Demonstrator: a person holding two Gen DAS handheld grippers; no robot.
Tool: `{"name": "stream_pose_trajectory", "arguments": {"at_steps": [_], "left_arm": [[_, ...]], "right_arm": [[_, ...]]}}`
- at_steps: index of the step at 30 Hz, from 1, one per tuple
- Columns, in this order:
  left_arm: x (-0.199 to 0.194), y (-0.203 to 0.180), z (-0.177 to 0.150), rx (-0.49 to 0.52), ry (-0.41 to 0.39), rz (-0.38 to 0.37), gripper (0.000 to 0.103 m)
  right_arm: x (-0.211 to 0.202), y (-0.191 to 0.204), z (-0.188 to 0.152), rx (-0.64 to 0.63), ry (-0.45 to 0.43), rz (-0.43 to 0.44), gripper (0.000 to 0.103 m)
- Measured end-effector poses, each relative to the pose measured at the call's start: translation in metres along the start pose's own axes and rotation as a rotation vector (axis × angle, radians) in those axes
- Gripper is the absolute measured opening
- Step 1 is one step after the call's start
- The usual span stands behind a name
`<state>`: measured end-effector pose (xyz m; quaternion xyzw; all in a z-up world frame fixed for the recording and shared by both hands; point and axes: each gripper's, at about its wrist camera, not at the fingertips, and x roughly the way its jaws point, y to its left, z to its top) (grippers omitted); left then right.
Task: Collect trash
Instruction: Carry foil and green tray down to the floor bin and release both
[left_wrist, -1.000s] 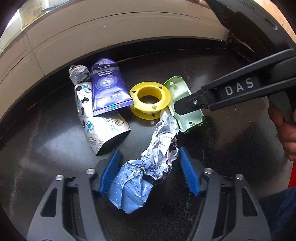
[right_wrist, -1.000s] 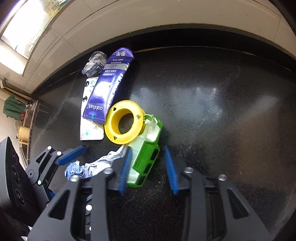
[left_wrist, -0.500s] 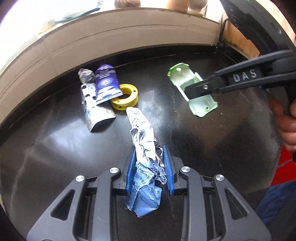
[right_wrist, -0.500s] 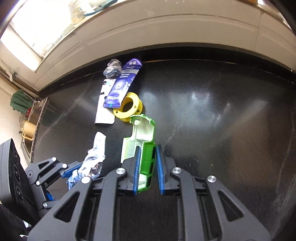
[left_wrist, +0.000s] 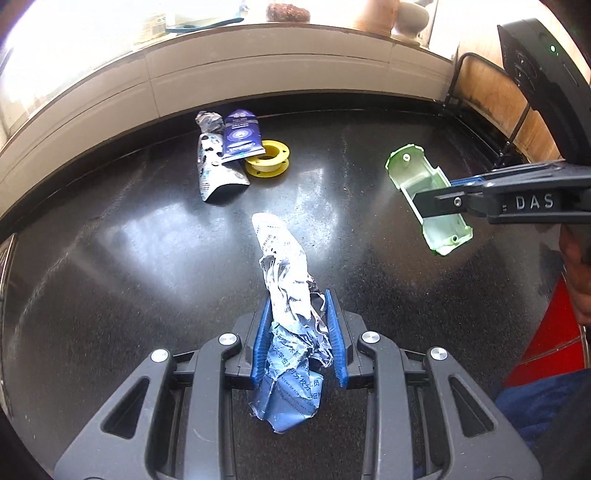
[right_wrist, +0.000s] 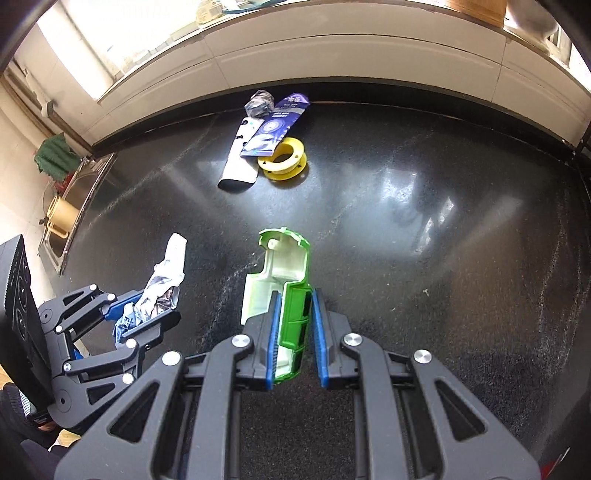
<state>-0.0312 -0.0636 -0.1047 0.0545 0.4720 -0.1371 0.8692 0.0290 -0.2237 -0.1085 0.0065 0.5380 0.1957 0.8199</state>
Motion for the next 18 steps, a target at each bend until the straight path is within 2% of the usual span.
{"name": "stream_pose_trajectory", "arguments": {"at_steps": [5,11,15,18], "left_arm": [[-0.02,0.018,-0.011,-0.082,-0.033,0.058,0.028],[-0.056,0.064,-0.043,-0.246,-0.065,0.178,0.028],[-0.088,0.099,-0.087,-0.391,-0.068,0.292,0.028],[-0.113,0.125,-0.135,-0.526,-0.057,0.385,0.028]], "right_arm": [[0.002,0.029,0.008,-0.082,-0.003,0.026,0.017],[0.018,0.1,0.025,-0.253,0.012,0.108,0.017],[0.037,0.166,0.025,-0.396,0.048,0.185,0.017],[0.054,0.226,0.012,-0.52,0.091,0.257,0.017]]}}
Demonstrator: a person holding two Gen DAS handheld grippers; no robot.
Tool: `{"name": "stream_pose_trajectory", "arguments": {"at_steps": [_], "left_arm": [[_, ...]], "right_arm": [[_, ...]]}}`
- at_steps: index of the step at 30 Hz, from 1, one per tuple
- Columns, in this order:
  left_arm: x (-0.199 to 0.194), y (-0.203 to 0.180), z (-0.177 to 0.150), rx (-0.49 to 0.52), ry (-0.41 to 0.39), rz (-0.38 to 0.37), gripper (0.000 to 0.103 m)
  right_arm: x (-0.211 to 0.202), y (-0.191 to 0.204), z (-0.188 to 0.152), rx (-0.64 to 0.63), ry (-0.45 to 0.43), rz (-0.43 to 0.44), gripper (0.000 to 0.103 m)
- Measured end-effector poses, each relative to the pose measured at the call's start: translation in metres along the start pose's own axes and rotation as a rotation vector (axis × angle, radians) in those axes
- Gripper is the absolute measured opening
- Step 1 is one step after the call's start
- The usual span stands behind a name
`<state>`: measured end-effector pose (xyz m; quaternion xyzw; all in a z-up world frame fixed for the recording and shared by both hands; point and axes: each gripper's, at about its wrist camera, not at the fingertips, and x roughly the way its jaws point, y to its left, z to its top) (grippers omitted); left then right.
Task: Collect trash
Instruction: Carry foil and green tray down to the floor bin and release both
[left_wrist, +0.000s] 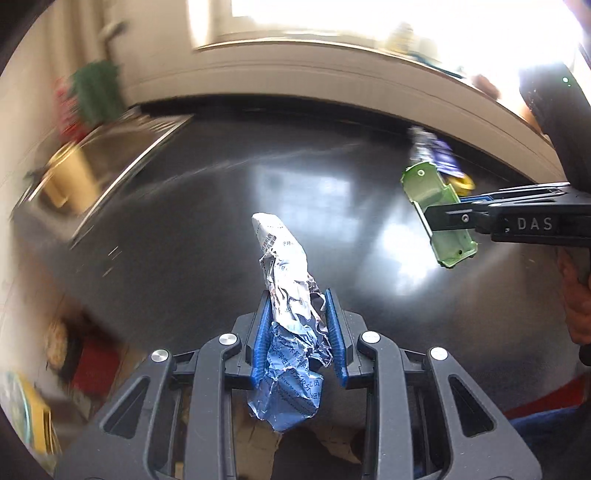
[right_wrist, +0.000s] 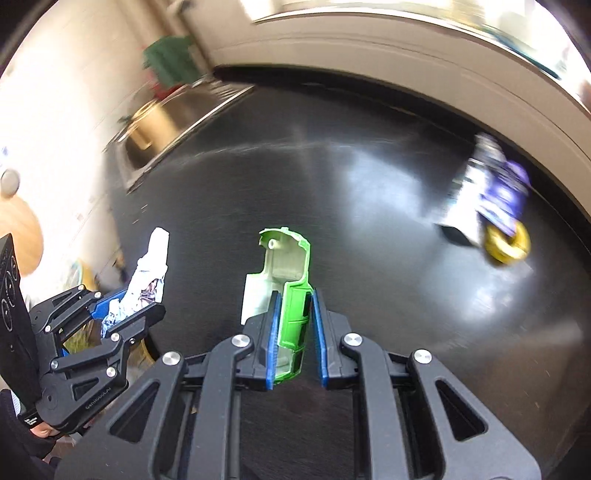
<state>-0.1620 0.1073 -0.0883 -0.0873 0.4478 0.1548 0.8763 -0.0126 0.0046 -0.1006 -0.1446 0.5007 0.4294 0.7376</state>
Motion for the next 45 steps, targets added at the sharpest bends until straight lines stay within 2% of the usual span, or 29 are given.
{"name": "stream_pose_trajectory", "arguments": {"at_steps": [5,8,11,14,19,23,29,43,45], "left_arm": [[-0.018,0.076,-0.049,-0.187,0.031,0.141,0.028],[-0.029,0.116,-0.079,-0.318,0.05,0.193,0.028],[-0.039,0.147,-0.106,-0.407,0.057,0.239,0.028],[-0.04,0.174,-0.128,-0.473,0.066,0.269,0.028],[-0.023,0.209,-0.158,-0.573,0.096,0.273,0.028],[-0.005,0.232,-0.174,-0.633,0.111,0.256,0.028],[0.014,0.251,-0.189,-0.655,0.127,0.238,0.028],[0.031,0.267,-0.201,-0.667,0.145,0.199,0.028],[0.032,0.267,-0.202,-0.667,0.15,0.196,0.033]], "right_arm": [[0.048,0.089,0.014,-0.195,0.083,0.135,0.017],[0.075,0.143,0.017,-0.289,0.135,0.222,0.017],[0.099,0.192,0.017,-0.374,0.183,0.29,0.017],[0.128,0.239,0.014,-0.447,0.243,0.332,0.017],[0.173,0.285,0.008,-0.497,0.321,0.334,0.017],[0.203,0.308,0.003,-0.527,0.361,0.308,0.017],[0.241,0.324,-0.006,-0.575,0.412,0.242,0.017],[0.255,0.323,-0.002,-0.574,0.433,0.221,0.017],[0.256,0.325,-0.003,-0.584,0.433,0.209,0.018]]}}
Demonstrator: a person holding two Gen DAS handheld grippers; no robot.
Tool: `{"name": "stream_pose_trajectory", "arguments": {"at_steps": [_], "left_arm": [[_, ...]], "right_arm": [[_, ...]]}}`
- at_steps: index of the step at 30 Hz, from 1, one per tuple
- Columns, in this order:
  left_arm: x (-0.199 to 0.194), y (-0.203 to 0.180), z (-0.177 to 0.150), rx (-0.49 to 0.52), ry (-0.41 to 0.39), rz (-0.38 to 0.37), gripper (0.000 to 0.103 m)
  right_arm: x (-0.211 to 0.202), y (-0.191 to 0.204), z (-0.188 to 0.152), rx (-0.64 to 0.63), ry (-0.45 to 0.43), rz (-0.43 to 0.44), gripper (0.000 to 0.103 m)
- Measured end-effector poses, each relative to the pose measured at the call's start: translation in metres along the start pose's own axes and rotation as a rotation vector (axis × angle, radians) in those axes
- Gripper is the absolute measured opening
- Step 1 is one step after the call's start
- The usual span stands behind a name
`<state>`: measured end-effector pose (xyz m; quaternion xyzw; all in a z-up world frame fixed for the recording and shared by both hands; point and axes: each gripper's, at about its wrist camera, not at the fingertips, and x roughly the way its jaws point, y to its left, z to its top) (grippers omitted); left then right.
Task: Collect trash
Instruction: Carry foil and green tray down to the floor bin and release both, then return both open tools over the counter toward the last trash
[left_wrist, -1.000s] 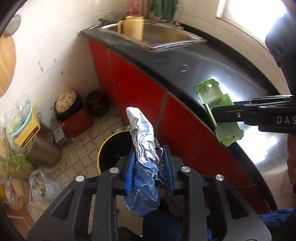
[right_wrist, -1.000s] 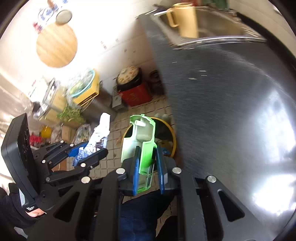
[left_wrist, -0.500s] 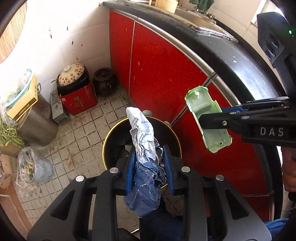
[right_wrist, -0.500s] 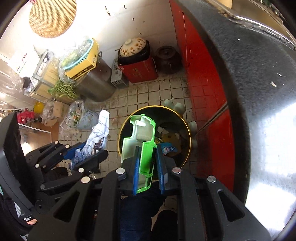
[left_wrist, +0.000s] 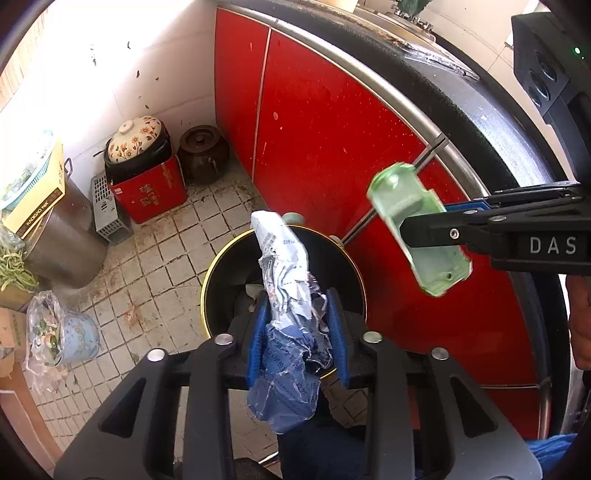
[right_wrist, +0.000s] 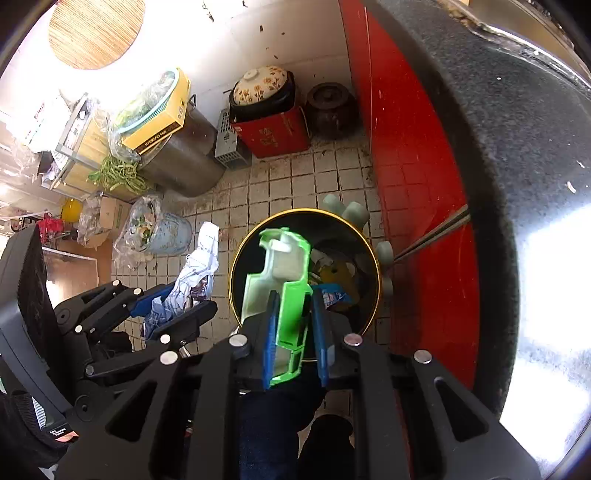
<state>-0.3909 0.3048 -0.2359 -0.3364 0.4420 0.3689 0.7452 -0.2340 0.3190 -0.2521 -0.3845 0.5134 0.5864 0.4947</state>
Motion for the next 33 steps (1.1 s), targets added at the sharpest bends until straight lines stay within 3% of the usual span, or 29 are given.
{"name": "stream_pose_trajectory", "arguments": {"at_steps": [1,4,7,11,17,22,27,33], "left_arm": [[0.001,0.0,-0.001,0.004,0.002,0.006,0.036],[0.002,0.0,-0.002,0.005,0.004,0.006,0.045],[-0.001,0.002,-0.004,0.001,-0.007,0.005,0.059],[-0.012,0.0,-0.004,0.003,-0.029,0.016,0.086],[-0.043,-0.024,0.003,0.084,-0.059,0.062,0.096],[-0.068,-0.08,0.02,0.25,-0.113,0.053,0.096],[-0.078,-0.16,0.041,0.402,-0.132,-0.105,0.096],[-0.082,-0.299,0.042,0.703,-0.147,-0.291,0.096]], "right_arm": [[0.002,0.001,0.003,0.0,0.001,0.001,0.024],[-0.001,0.003,0.005,-0.003,-0.02,-0.013,0.056],[-0.006,0.003,0.005,-0.006,-0.033,-0.011,0.057],[-0.025,0.002,0.002,0.006,-0.073,0.004,0.058],[-0.086,-0.01,-0.018,0.058,-0.193,0.006,0.066],[-0.153,-0.043,-0.057,0.168,-0.298,-0.066,0.072],[-0.223,-0.105,-0.127,0.362,-0.412,-0.221,0.072],[-0.293,-0.183,-0.248,0.707,-0.527,-0.4,0.072]]}}
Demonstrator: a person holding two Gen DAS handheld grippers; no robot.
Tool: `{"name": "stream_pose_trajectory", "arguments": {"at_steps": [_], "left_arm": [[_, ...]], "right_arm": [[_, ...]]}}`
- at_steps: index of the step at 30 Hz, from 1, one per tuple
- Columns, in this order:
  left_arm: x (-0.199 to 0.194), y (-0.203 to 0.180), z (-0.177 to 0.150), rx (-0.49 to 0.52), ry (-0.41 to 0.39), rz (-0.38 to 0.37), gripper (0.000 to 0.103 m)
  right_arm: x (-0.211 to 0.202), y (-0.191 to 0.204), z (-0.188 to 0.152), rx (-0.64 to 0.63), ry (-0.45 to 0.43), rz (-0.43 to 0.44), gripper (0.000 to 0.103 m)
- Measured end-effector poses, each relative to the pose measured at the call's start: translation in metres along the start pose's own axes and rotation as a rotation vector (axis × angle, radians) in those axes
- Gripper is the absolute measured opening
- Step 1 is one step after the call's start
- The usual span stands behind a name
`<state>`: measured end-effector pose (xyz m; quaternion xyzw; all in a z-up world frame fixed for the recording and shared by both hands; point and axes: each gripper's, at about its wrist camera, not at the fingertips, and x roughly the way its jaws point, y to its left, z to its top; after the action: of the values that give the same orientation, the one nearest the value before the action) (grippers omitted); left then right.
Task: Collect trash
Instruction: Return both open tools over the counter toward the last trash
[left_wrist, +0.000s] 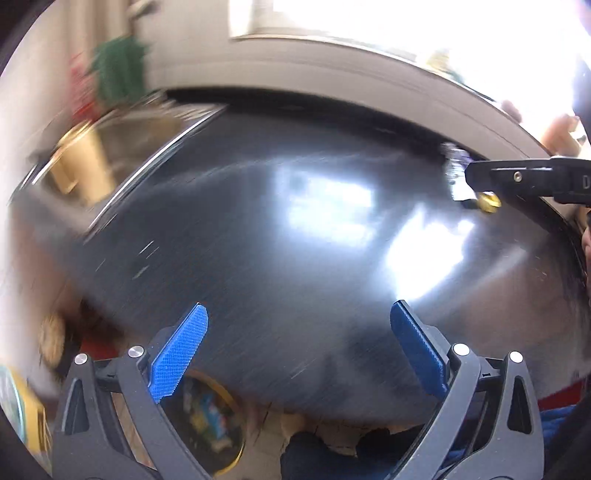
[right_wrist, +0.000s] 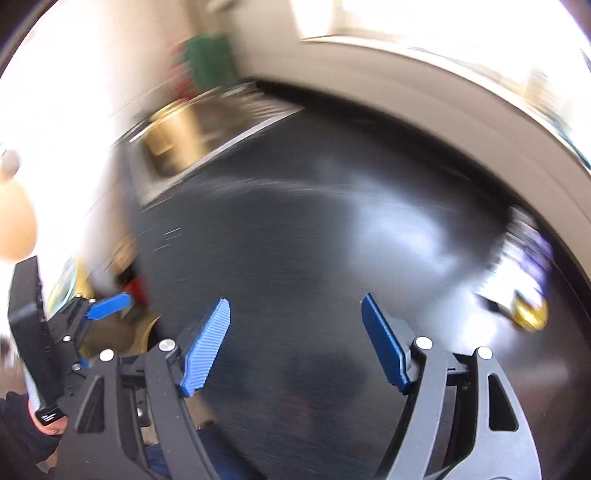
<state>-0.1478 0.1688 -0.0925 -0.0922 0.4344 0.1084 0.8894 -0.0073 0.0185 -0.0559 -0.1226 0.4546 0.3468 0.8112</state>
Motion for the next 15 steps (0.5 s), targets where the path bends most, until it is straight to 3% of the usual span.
{"name": "stream_pose_trajectory", "arguments": {"at_steps": [4,7,15], "left_arm": [[0.018,-0.076,0.044,0.153,-0.012,-0.124,0.096],[0.026,-0.124,0.059,0.237,-0.021,-0.17,0.096],[0.055,-0.199,0.08,0.353,0.006,-0.236,0.096]], "right_arm": [[-0.036,-0.086,-0.022,0.203,-0.047,-0.118,0.072],[-0.059,-0.133,-0.041,0.306,-0.073,-0.173,0.072],[-0.082,-0.189,-0.075,0.415,-0.093,-0.218,0.072]]}}
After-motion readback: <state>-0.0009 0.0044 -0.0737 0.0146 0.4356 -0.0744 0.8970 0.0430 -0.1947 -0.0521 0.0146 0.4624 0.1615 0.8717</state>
